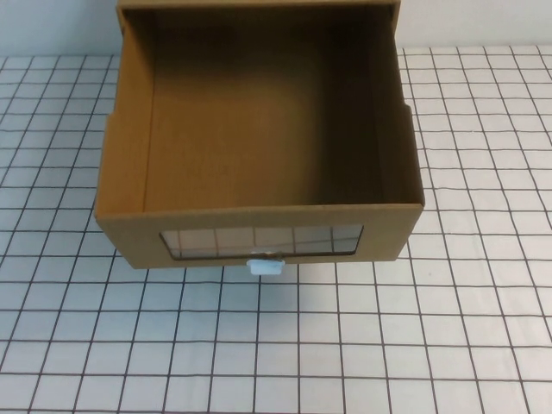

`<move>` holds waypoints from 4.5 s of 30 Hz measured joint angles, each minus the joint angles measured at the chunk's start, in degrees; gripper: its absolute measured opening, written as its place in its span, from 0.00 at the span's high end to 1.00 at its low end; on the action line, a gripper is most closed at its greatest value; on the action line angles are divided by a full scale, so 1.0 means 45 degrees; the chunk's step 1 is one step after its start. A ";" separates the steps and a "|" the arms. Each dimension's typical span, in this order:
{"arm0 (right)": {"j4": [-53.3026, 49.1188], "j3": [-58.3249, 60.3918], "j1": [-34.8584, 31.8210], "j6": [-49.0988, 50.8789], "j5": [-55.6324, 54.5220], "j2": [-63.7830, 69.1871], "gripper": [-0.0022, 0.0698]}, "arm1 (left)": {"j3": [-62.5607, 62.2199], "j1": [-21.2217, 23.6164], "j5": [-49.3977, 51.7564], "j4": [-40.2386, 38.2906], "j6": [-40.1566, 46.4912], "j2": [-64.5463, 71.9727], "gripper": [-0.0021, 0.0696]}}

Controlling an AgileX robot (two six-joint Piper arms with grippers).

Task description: Close the shoe box

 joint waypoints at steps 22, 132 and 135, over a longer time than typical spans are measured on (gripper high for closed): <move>0.6924 0.0078 0.8859 -0.8557 0.0407 0.3507 0.99 | -1.5918 0.0000 1.0884 -1.1600 0.5921 1.4930 0.98; -0.4203 0.7597 0.4182 -0.0241 -0.3137 -0.5758 0.99 | -2.2864 -0.0251 1.1390 -1.1072 0.4363 1.3213 0.98; -0.4183 0.8641 0.4182 -0.0241 -0.4174 -0.6592 0.99 | -2.2864 -0.0251 1.1390 -1.1105 0.4416 1.3163 0.98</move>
